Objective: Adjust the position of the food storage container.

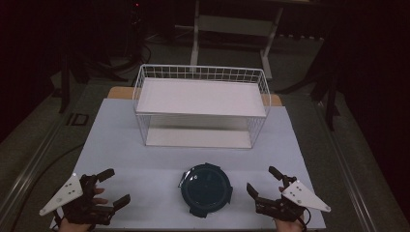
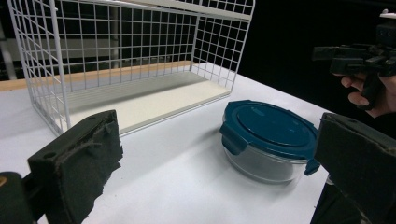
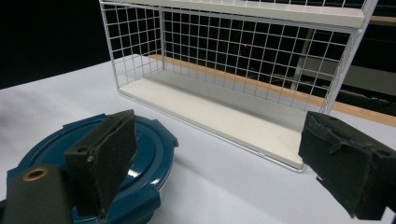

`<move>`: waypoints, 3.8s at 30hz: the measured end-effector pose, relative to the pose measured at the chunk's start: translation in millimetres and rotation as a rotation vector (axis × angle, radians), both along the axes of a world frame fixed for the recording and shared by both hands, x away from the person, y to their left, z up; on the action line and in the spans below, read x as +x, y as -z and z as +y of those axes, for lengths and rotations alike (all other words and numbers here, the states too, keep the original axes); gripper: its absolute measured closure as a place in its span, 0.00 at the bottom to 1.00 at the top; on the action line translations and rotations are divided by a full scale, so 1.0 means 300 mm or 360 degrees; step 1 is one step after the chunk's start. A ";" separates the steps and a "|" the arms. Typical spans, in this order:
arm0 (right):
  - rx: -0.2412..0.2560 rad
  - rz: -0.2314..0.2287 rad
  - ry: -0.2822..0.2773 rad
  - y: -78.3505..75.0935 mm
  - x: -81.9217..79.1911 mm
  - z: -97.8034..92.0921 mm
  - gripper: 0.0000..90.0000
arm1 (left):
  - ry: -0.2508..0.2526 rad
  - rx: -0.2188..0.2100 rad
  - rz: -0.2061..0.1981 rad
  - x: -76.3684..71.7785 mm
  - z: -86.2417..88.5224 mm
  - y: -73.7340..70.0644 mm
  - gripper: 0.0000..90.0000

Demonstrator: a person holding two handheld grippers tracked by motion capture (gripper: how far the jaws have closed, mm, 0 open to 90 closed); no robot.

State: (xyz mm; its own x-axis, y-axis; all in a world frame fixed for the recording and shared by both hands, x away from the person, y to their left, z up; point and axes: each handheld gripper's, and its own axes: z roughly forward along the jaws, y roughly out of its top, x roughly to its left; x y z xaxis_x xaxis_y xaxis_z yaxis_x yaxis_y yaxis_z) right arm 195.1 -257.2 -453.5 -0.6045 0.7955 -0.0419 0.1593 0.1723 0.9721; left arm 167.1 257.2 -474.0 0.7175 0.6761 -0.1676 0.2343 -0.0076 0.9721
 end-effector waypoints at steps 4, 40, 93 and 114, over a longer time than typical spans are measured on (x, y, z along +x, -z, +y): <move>0.0028 0.0016 0.0015 -0.009 -0.006 -0.003 0.13 | 0.0001 -0.0003 -0.0015 -0.004 0.000 -0.004 0.01; -0.0015 0.0253 -0.0351 -0.058 -0.024 0.099 0.33 | 0.0022 -0.0013 -0.0043 -0.003 -0.002 -0.008 0.01; -0.0353 0.0717 -0.0463 0.139 0.031 0.138 1.00 | 0.0033 0.0000 -0.0046 0.000 -0.003 -0.007 0.01; -0.0295 0.0710 -0.0319 0.137 0.106 0.092 1.00 | 0.0043 0.0008 -0.0045 0.000 -0.004 -0.006 0.01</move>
